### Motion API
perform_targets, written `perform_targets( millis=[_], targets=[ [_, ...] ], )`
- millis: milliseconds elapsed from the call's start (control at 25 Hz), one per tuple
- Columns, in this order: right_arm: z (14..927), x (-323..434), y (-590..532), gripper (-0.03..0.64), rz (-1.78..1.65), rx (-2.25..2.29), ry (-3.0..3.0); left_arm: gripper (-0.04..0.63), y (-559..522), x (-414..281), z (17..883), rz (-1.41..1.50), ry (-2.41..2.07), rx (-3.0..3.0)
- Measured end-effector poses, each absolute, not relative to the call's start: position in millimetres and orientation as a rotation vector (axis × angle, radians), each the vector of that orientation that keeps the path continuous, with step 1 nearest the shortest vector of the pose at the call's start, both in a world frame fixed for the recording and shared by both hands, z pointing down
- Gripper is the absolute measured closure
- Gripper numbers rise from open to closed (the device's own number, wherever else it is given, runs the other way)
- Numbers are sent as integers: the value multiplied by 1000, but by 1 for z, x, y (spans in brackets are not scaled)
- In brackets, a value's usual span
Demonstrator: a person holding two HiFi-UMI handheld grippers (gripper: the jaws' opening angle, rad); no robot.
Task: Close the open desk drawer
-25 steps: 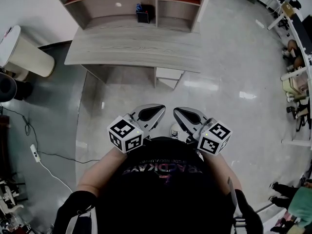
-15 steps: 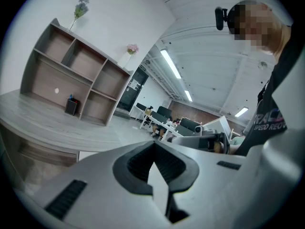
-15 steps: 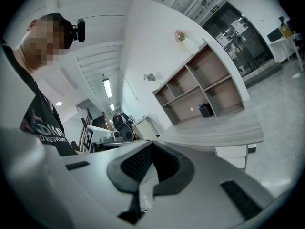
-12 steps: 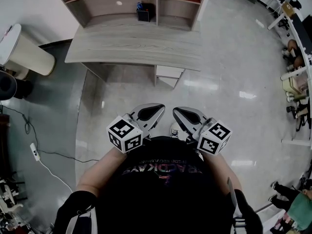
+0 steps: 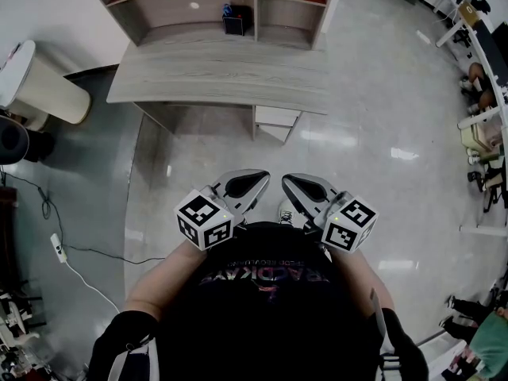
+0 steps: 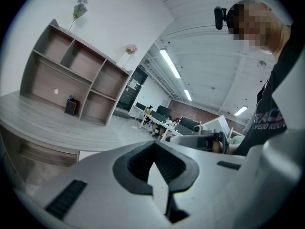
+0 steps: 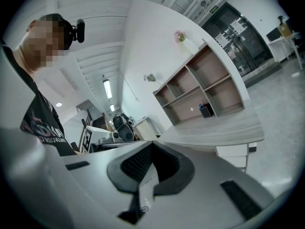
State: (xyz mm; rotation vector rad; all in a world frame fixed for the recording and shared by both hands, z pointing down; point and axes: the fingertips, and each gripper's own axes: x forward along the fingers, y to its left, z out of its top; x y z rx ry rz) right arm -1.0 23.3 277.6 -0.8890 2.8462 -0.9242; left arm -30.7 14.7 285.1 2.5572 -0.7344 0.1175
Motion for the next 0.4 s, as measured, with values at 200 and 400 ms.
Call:
perform_targets(
  millis=[200, 400],
  targets=[
    [278, -1, 22, 600, -925, -893, 2845, 584, 13, -31, 285, 111, -735, 2560],
    [275, -2, 22, 600, -919, -891, 2848, 584, 11, -34, 282, 99, -739, 2551]
  ],
)
